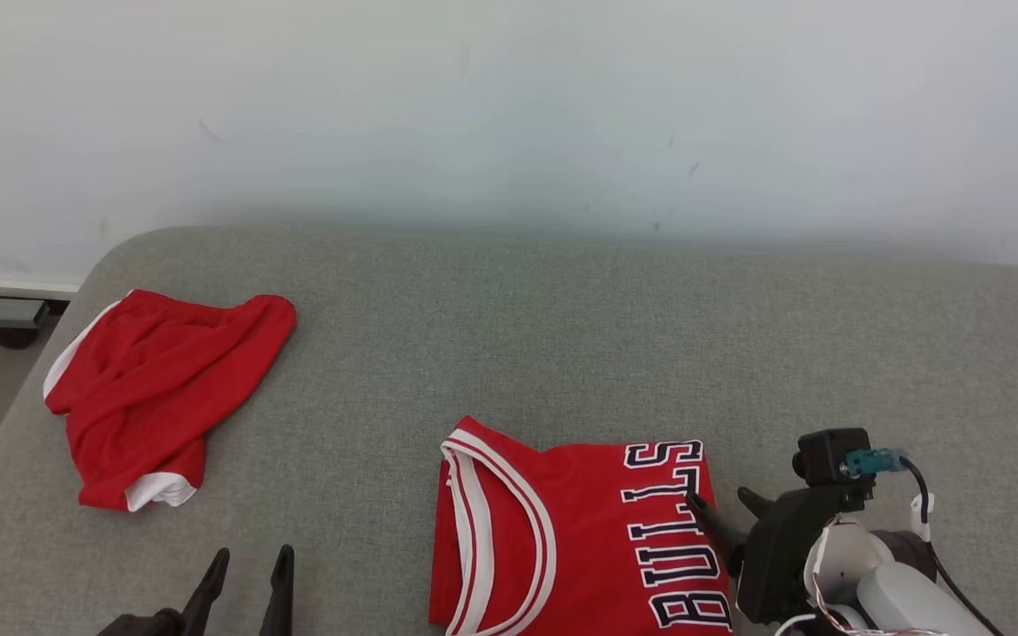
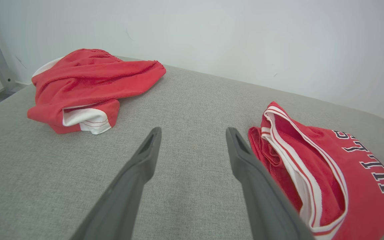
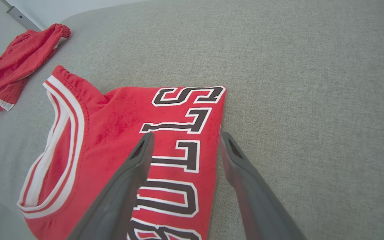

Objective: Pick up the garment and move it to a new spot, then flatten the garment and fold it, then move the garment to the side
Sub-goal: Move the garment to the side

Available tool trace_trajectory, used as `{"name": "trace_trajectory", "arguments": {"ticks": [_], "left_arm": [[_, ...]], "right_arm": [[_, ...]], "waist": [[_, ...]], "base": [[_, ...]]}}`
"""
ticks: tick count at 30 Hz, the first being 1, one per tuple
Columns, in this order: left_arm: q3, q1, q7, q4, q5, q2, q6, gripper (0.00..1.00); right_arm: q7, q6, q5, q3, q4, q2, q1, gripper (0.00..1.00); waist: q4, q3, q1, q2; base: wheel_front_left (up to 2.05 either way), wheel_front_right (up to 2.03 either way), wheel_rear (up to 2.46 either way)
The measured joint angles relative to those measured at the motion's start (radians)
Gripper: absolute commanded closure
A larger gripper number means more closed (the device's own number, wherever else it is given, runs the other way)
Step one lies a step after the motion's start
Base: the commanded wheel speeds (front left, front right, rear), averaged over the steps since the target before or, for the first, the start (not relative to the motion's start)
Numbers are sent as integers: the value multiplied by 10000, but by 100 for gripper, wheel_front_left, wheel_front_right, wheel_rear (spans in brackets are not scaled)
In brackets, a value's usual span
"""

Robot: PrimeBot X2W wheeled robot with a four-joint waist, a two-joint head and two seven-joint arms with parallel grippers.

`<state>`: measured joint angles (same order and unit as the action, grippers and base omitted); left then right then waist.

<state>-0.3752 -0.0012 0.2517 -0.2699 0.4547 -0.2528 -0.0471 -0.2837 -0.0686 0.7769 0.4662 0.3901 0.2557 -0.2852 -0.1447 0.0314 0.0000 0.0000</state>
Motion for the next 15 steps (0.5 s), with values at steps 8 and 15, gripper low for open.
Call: {"name": "trace_trajectory", "arguments": {"ticks": [8, 15], "left_arm": [[-180, -30, 0, 226, -92, 73, 6, 0], [-295, -95, 0, 280, -159, 174, 46, 0]], "right_arm": [[-75, -199, -314, 167, 401, 50, 51, 0], [-268, -293, -399, 171, 1020, 48, -309, 0]], "waist": [[-30, -96, 1, 0], [-236, -145, 0, 0]], "base": [[0, 0, 0], [0, 0, 0]]}}
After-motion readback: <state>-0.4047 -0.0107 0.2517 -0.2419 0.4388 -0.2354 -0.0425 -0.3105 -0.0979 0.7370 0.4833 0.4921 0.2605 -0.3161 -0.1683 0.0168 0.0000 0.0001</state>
